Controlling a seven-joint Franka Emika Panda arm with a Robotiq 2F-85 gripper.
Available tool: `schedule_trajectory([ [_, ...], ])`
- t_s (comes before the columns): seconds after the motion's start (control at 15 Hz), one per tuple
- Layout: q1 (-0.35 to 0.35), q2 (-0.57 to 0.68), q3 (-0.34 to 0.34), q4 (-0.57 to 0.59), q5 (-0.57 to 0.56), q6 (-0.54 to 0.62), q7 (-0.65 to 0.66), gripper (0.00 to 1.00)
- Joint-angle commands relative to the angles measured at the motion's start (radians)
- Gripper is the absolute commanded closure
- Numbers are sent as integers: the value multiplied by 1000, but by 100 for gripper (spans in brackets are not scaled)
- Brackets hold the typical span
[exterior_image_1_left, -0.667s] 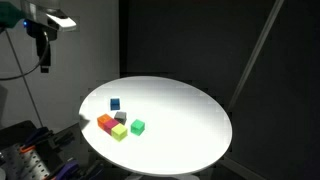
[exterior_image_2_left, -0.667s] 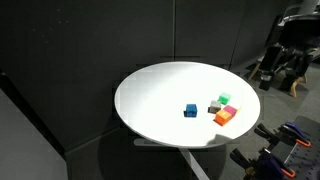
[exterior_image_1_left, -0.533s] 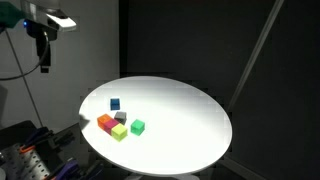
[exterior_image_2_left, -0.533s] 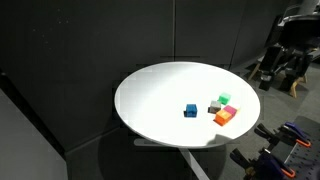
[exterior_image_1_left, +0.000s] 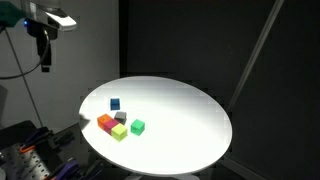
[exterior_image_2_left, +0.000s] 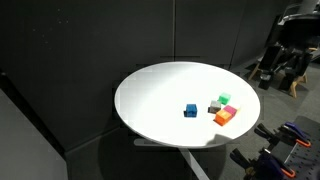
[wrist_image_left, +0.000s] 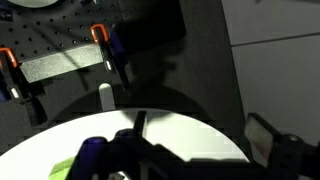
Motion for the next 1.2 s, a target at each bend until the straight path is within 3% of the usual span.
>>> schedule_trajectory([
  [0.0,-26,3,21,13,-18,13,-21,0],
  [0.4,-55,12,30,32,-77,63,-30,0],
  [1.13,-127,60,18,40,-281,278,-51,0],
])
